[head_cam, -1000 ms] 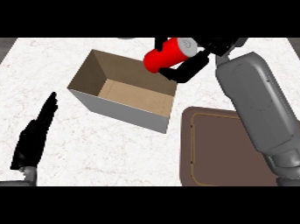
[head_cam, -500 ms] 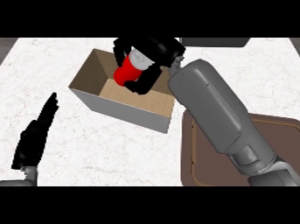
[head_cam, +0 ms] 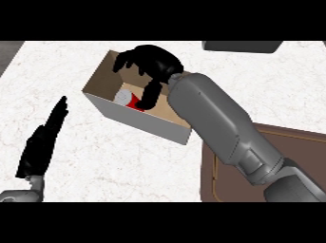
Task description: Pick the can from the tray and place it in the cardboard box
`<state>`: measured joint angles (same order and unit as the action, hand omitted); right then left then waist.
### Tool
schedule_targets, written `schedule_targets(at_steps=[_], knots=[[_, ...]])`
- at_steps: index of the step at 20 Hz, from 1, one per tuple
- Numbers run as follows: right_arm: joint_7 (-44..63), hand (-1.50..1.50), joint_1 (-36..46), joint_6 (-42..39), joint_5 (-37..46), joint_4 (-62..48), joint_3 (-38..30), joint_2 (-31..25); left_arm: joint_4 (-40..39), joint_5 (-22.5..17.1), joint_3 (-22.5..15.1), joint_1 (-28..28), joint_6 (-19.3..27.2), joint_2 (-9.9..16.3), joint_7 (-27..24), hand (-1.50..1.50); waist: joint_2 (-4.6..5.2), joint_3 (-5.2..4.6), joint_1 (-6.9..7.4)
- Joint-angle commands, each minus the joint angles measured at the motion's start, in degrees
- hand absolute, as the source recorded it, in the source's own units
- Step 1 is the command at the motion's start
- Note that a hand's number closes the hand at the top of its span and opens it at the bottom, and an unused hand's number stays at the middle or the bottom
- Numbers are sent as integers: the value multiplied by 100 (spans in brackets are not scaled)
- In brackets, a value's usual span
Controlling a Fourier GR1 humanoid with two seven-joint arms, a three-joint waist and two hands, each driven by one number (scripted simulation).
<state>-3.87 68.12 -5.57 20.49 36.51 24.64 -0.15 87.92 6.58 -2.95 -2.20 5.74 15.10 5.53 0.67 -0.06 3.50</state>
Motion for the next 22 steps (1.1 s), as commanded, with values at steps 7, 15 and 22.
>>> schedule_targets(at_steps=[7, 15, 22], knots=[[-499, -150, -240, 1119, -1633, -336, 72, 15, -154, 48, -67, -83, -97, -105, -128, 0, 42, 3, 126], [-857, -150, 242, 788, -2903, -745, -1457, 0, -36, 195, -20, 29, 127, -171, 33, 0, 18, 9, -101], [-1267, -150, 370, 483, -3264, -1519, -2313, -1156, -202, 65, 166, -30, 33, -121, -140, 0, 56, 6, -119]])
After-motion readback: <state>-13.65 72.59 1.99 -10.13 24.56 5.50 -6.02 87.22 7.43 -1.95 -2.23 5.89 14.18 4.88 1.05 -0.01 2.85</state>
